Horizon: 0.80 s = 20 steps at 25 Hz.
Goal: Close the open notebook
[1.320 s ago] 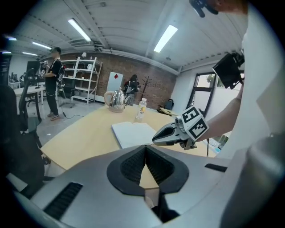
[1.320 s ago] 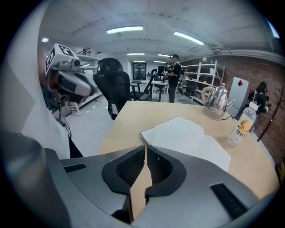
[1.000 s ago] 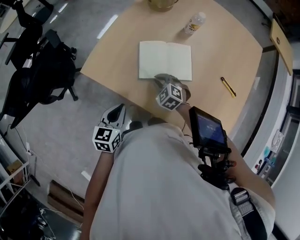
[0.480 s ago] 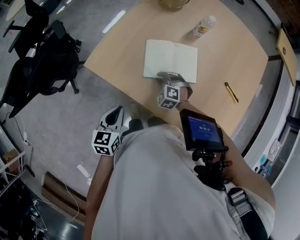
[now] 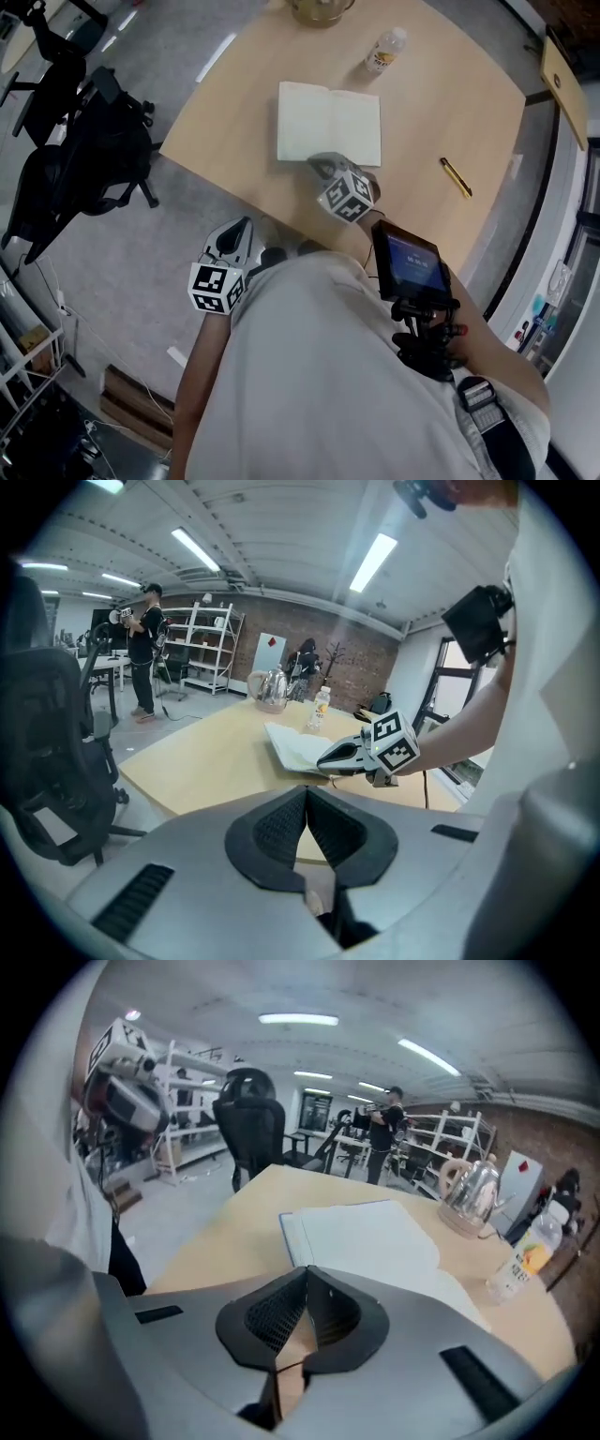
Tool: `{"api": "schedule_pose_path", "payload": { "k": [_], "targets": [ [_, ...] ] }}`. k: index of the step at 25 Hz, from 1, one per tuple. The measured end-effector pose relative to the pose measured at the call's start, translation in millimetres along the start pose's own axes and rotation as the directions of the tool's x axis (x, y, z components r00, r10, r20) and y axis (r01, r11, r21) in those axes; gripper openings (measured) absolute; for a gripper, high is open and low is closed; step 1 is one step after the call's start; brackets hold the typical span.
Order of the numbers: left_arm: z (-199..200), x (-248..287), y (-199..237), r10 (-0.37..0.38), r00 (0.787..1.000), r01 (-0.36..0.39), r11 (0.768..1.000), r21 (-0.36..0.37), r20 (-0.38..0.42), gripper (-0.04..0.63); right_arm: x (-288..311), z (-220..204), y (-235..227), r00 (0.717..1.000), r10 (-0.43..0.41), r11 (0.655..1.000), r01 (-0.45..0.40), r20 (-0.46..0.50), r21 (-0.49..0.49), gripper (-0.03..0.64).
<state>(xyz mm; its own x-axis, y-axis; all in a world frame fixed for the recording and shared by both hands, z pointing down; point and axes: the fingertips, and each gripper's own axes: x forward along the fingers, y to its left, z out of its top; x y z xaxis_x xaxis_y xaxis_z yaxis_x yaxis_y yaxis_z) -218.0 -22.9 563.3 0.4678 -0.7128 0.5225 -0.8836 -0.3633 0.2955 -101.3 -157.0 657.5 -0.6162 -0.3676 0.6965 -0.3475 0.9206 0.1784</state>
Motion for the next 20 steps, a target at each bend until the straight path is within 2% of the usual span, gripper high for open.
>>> {"api": "schedule_pose_path", "payload": {
  "k": [2, 3, 7, 9, 10, 11, 13, 14, 15, 16, 17, 20],
  "targets": [
    [3.8, 4.6, -0.6, -0.019, 1.000, 0.019, 1.000, 0.017, -0.004, 0.006, -1.3, -0.6, -7.1, 0.999, -0.004, 0.990, -0.002, 0.041, 0.139, 0.017],
    [5.6, 6.8, -1.1, -0.026, 1.000, 0.027, 0.999, 0.024, -0.006, 0.005, -2.2, -1.4, -10.3, 0.999, -0.008, 0.985, -0.001, 0.050, 0.174, 0.017],
    [10.4, 13.1, -4.3, -0.050, 0.999, 0.051, 0.998, 0.047, -0.019, 0.005, -8.6, -4.1, -13.6, 0.999, -0.032, 0.989, 0.026, 0.040, 0.143, 0.017],
    [12.0, 15.4, -5.2, -0.061, 0.998, 0.062, 0.996, 0.057, -0.025, 0.005, -12.5, -8.6, -21.0, 0.996, -0.073, 0.973, 0.058, 0.057, 0.222, 0.017],
    [12.8, 16.8, -5.3, -0.067, 0.997, 0.068, 0.996, 0.061, -0.028, 0.005, -14.8, -13.2, -27.0, 0.992, -0.102, 0.949, 0.076, 0.070, 0.305, 0.017],
    [13.7, 18.4, -5.3, -0.073, 0.997, 0.075, 0.995, 0.065, -0.031, 0.005, -17.8, -19.9, -33.1, 0.988, -0.134, 0.909, 0.090, 0.080, 0.407, 0.017],
    [15.6, 22.4, -5.6, -0.088, 0.996, 0.090, 0.993, 0.074, -0.036, 0.006, -25.4, -36.7, -42.1, 0.979, -0.189, 0.806, 0.113, 0.072, 0.582, 0.017],
    [16.3, 24.7, -6.1, -0.096, 0.995, 0.098, 0.992, 0.078, -0.038, 0.005, -28.4, -45.3, -44.1, 0.977, -0.207, 0.773, 0.127, 0.057, 0.621, 0.017],
    [16.9, 27.3, -6.7, -0.104, 0.994, 0.107, 0.991, 0.083, -0.041, 0.006, -30.3, -52.3, -44.4, 0.976, -0.215, 0.767, 0.144, 0.040, 0.625, 0.017],
    [17.4, 29.8, -7.6, -0.111, 0.993, 0.115, 0.989, 0.088, -0.043, 0.005, -31.0, -56.4, -42.9, 0.976, -0.215, 0.787, 0.158, 0.025, 0.596, 0.017],
    [18.0, 32.3, -8.9, -0.119, 0.992, 0.123, 0.988, 0.092, -0.046, 0.006, -31.2, -56.9, -39.9, 0.978, -0.207, 0.823, 0.167, 0.013, 0.543, 0.018],
    [19.8, 36.2, -14.3, -0.135, 0.989, 0.140, 0.985, 0.103, -0.055, 0.005, -28.8, -39.1, -24.9, 0.987, -0.160, 0.940, 0.154, -0.007, 0.305, 0.021]
  ]
}}
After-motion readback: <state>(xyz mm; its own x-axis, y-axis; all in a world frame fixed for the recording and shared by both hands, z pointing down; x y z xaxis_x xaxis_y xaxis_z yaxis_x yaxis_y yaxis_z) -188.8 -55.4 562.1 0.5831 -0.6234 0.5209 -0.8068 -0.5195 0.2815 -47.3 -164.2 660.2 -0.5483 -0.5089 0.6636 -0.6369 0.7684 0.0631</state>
